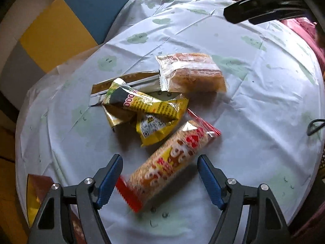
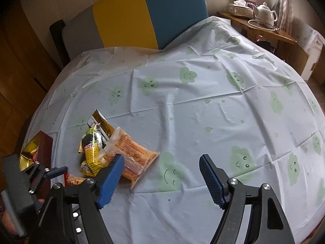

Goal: Organize snacks
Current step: 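Grasp the long rice-cake bar with the left gripper, then grasp the brown-gold stick pack with the right gripper and lift it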

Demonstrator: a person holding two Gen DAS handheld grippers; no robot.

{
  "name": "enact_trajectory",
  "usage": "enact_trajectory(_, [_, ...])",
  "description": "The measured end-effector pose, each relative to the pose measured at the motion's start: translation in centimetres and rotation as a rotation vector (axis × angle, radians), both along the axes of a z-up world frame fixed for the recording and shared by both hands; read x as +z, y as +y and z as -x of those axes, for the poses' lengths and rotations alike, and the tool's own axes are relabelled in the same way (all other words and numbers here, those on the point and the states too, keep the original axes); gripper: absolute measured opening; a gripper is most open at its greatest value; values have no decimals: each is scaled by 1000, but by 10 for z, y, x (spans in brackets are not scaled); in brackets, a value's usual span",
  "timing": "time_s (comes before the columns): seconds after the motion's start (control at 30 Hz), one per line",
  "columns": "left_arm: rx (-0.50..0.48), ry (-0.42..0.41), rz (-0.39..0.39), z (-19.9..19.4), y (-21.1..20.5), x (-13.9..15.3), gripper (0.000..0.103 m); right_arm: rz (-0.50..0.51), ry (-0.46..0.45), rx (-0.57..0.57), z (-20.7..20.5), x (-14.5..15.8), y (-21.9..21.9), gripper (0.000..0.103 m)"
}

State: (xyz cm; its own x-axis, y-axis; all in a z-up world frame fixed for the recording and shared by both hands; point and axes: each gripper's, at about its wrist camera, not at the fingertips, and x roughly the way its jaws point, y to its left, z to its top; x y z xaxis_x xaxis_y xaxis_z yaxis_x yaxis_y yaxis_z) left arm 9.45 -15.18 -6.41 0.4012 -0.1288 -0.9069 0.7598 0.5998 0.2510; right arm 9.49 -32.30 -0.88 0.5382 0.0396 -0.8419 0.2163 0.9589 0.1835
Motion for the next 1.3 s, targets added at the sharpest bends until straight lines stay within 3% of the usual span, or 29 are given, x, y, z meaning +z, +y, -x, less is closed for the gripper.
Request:
enact_trajectory(0.03, [-6, 2, 8, -1, -1, -1, 76, -1, 2, 1, 0, 0, 0, 77])
enact_trajectory(0.1, [0, 57, 66, -5, -1, 0, 52, -2, 1, 4, -1, 0, 1, 77])
enact_trajectory(0.2, [52, 53, 113, 0, 5, 4, 40, 9, -4, 0, 0, 1, 1, 77])
enact_trajectory(0.27, [109, 81, 187, 6, 13, 8, 36, 10, -4, -5, 1, 0, 0, 77])
enact_trajectory(0.4, [257, 98, 267, 28, 36, 8, 34, 16, 3, -12, 1, -1, -1, 77])
enact_trajectory(0.57, [361, 17, 303, 65, 59, -4, 31, 35, 13, -8, 0, -3, 1, 77])
enact_trajectory(0.8, [371, -41, 362, 78, 66, -7, 31, 72, 1, 55, 1, -6, 14, 76])
enact_trajectory(1.03, [370, -58, 397, 88, 76, -8, 31, 97, -15, 142, 2, -8, 32, 61])
enact_trajectory(1.3, [385, -40, 438, 84, 83, -10, 31, 160, -5, 299, -25, 3, 65, 54])
